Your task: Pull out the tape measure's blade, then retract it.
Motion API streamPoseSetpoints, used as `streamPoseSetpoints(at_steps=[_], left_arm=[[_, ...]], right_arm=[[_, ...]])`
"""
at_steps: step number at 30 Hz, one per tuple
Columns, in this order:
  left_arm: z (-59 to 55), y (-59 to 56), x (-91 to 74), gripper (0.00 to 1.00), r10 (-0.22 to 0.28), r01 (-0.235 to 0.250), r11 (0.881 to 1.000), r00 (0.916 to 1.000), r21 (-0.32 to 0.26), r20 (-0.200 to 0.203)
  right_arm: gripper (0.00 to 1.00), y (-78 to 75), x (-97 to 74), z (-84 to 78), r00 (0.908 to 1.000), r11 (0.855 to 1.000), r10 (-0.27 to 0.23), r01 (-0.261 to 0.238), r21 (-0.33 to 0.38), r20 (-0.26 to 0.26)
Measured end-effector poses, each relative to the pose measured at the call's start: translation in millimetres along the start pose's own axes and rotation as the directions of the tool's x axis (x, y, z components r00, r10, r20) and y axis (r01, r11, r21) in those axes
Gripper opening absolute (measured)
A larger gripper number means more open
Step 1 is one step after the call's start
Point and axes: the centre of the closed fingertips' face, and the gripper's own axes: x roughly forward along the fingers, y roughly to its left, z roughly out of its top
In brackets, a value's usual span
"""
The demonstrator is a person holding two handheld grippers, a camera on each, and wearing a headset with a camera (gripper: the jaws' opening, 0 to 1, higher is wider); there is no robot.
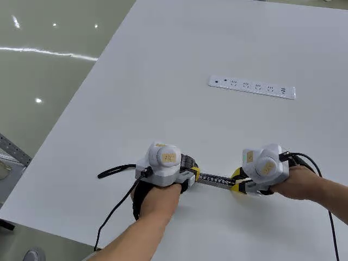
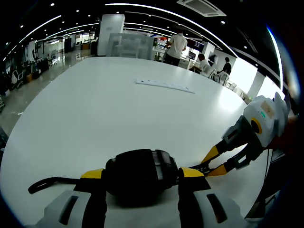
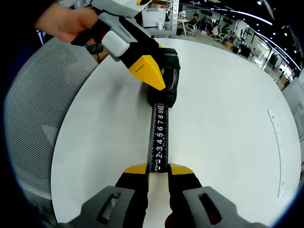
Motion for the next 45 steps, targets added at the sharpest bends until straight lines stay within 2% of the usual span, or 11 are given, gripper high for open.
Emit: streamPoseSetpoints(at_steps=[6, 16, 32, 45], left_arm=[[-0.4, 0.4, 2.2, 0.58, 0.017, -0.017, 1.0, 0.9998, -0.012, -0.012], [-1.0, 0.4, 1.3, 0.55, 0.002, -0.002, 1.0, 0.9999, 0.015, -0.012], [-0.9, 0.3, 1.1, 0.54, -0.024, 0.024, 0.999, 0.9997, 0.028, -0.005], [-0.6, -0.1, -0.1, 0.54, -0.039, 0.039, 0.999, 0.9992, 0.033, 0.001]], right_arm=[[0.12, -0.1, 0.4, -0.2, 1.0, 1.0, -0.002, 0.002, -0.001, 0.0], [0.12, -0.6, 0.4, 0.4, 1.0, 1.0, -0.007, 0.007, -0.006, 0.002], [0.12, -1.7, 6.4, 9.5, 0.9999, 1.0, -0.007, 0.007, -0.007, 0.015], [0.12, -2.8, 14.3, 23.4, 0.9995, 1.0, -0.001, 0.002, -0.019, 0.03]])
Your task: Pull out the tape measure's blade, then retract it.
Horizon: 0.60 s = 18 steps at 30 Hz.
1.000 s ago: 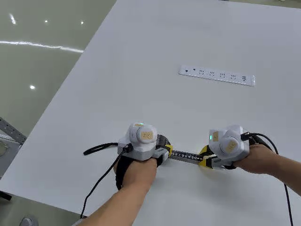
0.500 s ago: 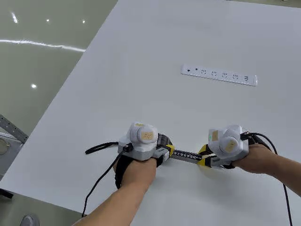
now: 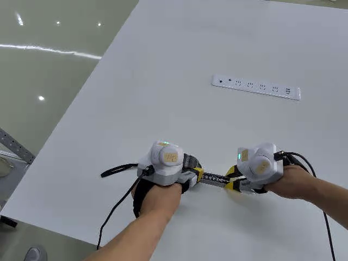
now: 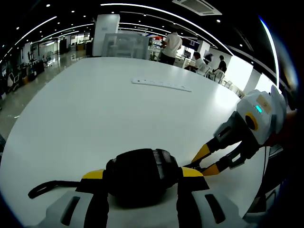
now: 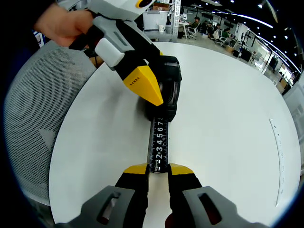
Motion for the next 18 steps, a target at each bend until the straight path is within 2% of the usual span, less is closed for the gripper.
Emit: streamPoseSetpoints(at_steps=[18], left_arm=[[-1.1, 0.7, 0.9, 0.54, -0.004, 0.004, 1.0, 1.0, -0.001, -0.003]], right_arm=[[0.12, -2.2, 6.3, 12.6, 0.9999, 1.0, 0.005, -0.005, -0.017, 0.011]])
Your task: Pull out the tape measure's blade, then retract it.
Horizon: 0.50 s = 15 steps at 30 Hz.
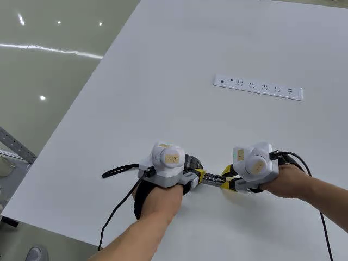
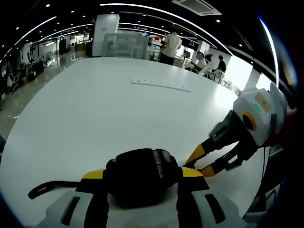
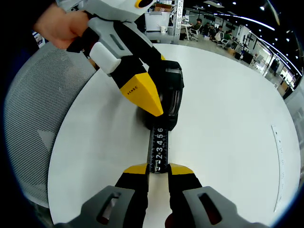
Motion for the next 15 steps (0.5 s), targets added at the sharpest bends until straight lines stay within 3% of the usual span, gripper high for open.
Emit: streamPoseSetpoints(at_steps=[15], left_arm=[[1.6, -0.4, -0.2, 0.53, -0.01, 0.01, 1.0, 0.9998, -0.002, 0.016]], right_arm=[[0.12, -1.9, 3.1, 5.3, 0.9999, 1.0, -0.006, 0.006, -0.014, 0.01]])
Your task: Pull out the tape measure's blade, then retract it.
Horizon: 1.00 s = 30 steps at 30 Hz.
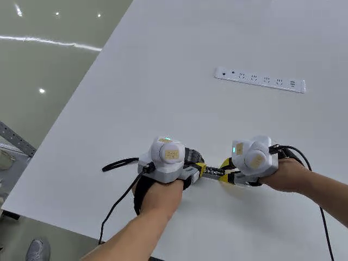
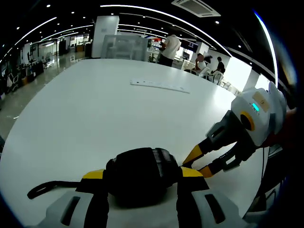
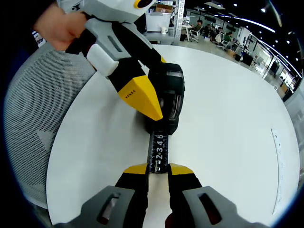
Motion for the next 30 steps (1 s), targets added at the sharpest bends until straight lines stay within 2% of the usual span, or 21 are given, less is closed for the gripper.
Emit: streamPoseSetpoints(at_steps=[30], left_arm=[[0.8, 0.6, -1.1, 0.53, -0.005, 0.005, 1.0, 1.0, 0.006, 0.006]], right_arm=[[0.12, -0.7, 6.2, 7.7, 0.9999, 0.999, 0.007, -0.008, -0.036, -0.01]])
